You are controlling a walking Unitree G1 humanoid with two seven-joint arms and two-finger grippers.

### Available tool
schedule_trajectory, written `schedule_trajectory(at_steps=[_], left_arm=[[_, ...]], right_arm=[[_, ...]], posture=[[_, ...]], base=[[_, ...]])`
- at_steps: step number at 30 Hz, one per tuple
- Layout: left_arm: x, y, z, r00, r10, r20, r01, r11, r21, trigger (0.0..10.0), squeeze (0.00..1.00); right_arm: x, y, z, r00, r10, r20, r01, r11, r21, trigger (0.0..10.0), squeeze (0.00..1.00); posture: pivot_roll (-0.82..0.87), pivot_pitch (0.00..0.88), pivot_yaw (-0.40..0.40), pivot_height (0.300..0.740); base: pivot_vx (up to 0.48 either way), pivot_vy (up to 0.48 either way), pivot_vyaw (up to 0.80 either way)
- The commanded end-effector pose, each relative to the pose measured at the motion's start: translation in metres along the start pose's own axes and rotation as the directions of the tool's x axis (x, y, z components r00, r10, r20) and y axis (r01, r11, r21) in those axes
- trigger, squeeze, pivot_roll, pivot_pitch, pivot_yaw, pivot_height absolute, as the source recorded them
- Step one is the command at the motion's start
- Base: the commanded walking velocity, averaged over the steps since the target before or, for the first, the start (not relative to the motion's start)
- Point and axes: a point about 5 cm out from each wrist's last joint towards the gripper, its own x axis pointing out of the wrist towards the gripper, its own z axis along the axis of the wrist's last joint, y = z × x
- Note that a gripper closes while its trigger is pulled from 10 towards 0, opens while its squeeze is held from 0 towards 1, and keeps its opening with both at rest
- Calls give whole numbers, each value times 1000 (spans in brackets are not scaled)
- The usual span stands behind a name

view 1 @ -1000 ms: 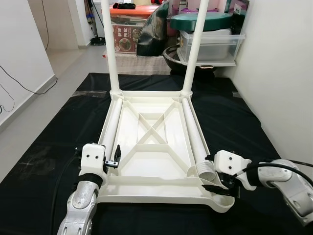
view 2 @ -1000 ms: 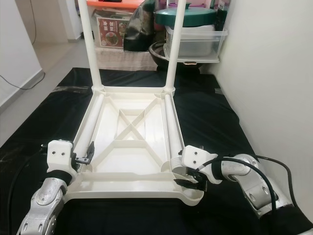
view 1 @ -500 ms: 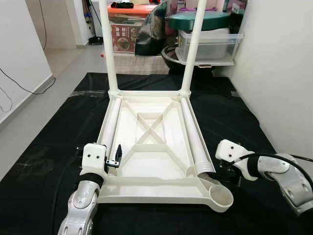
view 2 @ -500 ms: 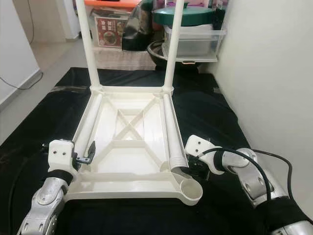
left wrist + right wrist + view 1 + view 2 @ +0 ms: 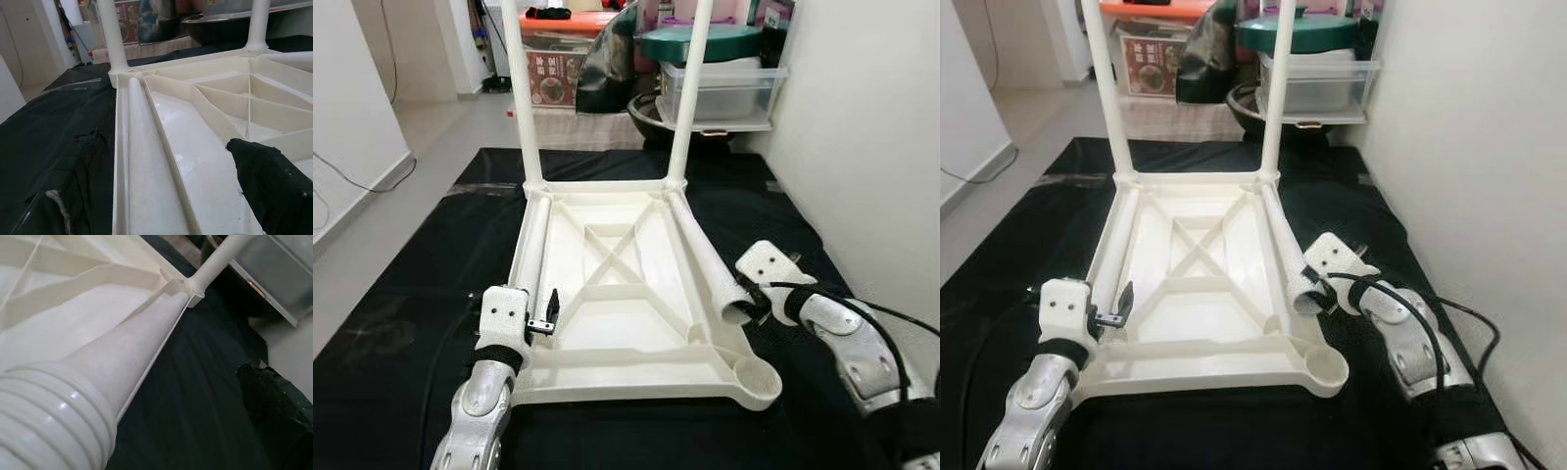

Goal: Building children table

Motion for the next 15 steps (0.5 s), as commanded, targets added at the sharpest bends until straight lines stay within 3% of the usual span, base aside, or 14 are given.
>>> schedule_trajectory(at_steps=[1, 2, 4, 10, 15], left_arm=[[0, 1, -2, 1000, 4, -5, -4, 1000, 10, 10000, 0], [0, 1, -2, 1000, 3, -6, -2, 1000, 11, 10000, 0], [0, 1, -2, 1000, 3, -6, -2, 1000, 11, 10000, 0], [1, -2, -3, 1000, -8, -6, 8, 1000, 16, 10000, 0], [1, -2, -3, 1000, -8, -6, 8, 1000, 17, 10000, 0]], right_arm=[[-3, 0, -1, 998, -62, 0, 62, 998, 32, 6431, 0], [-5, 8, 0, 998, -52, 24, 51, 997, 50, 0, 0], [-5, 8, 0, 998, -52, 24, 51, 997, 50, 0, 0], [-5, 38, 4, 997, -16, 73, 5, 990, 142, 0, 0], [-5, 40, 4, 997, -15, 74, 4, 990, 140, 0, 0]], posture=[[0, 0, -38, 740], [-1, 0, -36, 740], [-1, 0, -36, 740], [4, 0, -33, 740], [4, 0, -33, 740]], base=[[0, 0, 0], [0, 0, 0], [0, 0, 0], [0, 0, 0], [0, 0, 0]])
